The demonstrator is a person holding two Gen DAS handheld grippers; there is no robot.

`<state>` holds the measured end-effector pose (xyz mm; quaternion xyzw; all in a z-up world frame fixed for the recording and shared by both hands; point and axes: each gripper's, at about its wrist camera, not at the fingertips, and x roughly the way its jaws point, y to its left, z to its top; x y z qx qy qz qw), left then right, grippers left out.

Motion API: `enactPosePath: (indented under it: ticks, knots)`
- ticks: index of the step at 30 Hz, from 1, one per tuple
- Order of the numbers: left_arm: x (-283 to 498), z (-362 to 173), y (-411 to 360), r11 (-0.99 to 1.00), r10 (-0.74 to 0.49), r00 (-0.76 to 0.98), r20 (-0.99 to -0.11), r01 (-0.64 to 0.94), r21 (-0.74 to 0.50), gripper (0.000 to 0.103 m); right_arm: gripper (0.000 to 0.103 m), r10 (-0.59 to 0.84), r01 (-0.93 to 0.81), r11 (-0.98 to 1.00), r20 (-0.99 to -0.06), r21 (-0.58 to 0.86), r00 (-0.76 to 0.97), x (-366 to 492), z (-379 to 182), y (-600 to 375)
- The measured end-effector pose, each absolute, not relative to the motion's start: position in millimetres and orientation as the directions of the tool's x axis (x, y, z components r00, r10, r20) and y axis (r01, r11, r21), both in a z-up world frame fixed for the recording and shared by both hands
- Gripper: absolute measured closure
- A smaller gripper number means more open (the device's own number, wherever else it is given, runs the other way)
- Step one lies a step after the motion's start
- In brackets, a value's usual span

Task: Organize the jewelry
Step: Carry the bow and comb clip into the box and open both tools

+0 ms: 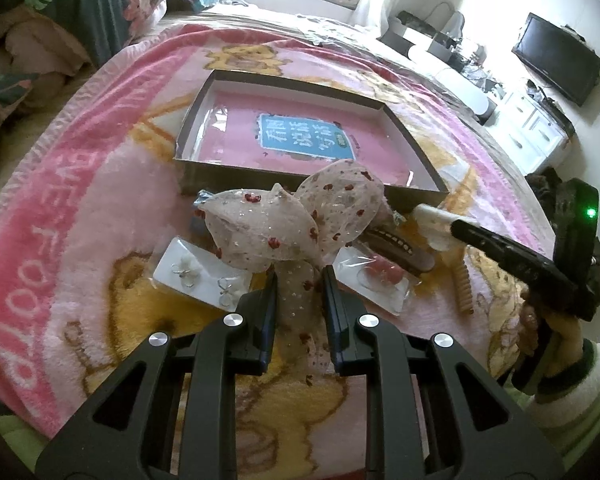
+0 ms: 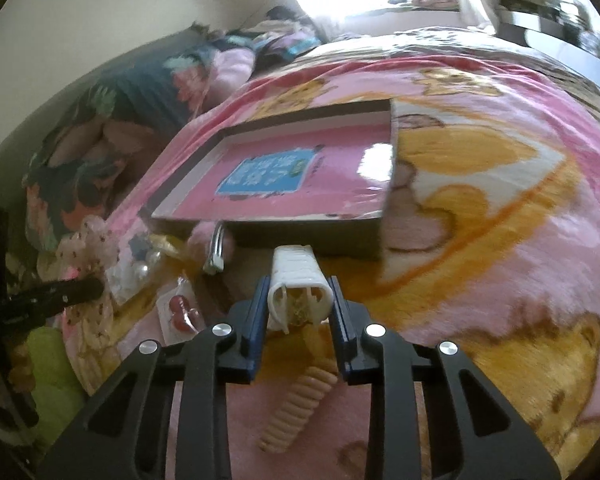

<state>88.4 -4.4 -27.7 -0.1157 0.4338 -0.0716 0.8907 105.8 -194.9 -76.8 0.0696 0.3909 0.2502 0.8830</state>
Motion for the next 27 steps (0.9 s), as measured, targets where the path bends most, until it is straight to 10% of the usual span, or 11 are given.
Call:
enactPosePath:
  ticks: [27]
  knots:
    - [138.6, 15.6, -20.7, 0.962, -0.254, 0.661, -0.706, 0.096, -0.257, 0.089, 0.076, 0.414, -0.249, 0.902, -0.542, 0.353, 0.731, 85.3, -14.6, -263.0]
